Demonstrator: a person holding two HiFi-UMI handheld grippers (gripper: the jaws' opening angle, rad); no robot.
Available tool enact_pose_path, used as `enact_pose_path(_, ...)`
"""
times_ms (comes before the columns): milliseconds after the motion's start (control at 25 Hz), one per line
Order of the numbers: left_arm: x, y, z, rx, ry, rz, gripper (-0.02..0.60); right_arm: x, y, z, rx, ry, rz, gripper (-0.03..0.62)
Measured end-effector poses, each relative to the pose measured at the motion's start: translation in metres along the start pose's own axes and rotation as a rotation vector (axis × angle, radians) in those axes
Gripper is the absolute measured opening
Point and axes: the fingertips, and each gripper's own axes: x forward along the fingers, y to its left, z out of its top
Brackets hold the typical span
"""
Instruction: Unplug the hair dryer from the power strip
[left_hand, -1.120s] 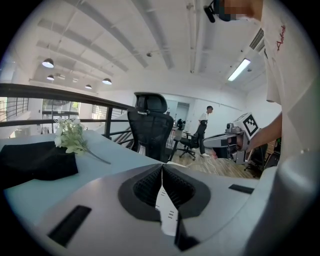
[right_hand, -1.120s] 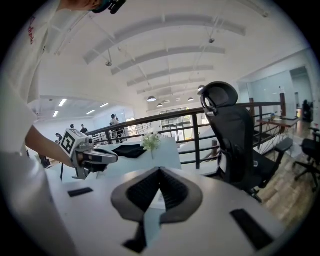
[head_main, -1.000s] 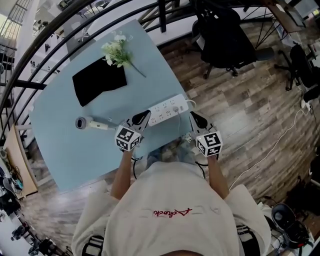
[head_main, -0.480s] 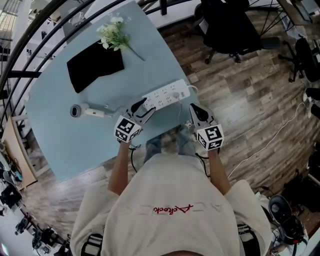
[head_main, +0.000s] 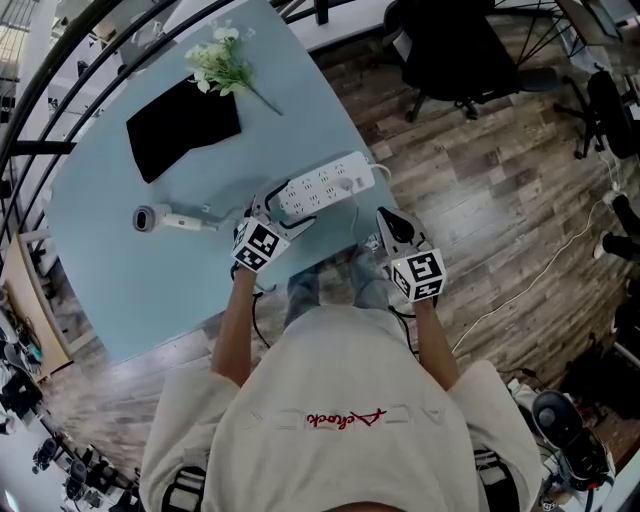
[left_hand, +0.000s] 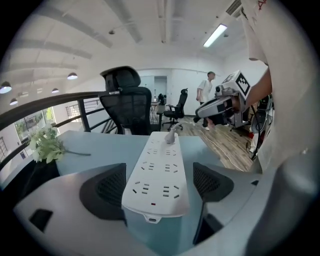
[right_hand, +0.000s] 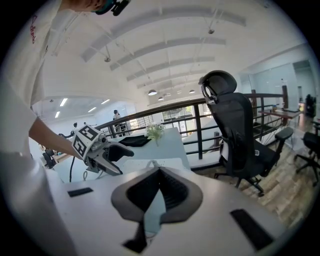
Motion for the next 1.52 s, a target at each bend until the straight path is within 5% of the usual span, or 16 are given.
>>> enact_pose_path(800,0.036,0.002,-0.007,0.059,0.139,-0.071,0.42,-0.005,-0.004,-0.001,0.023,-0.005,0.01,0.017)
enact_pose_path(1520,0.038,0.003,-0.008,0.058,0.153,-0.074,0.419,0.02,0.016,0.013,0.009,-0.042,0.066,0.02)
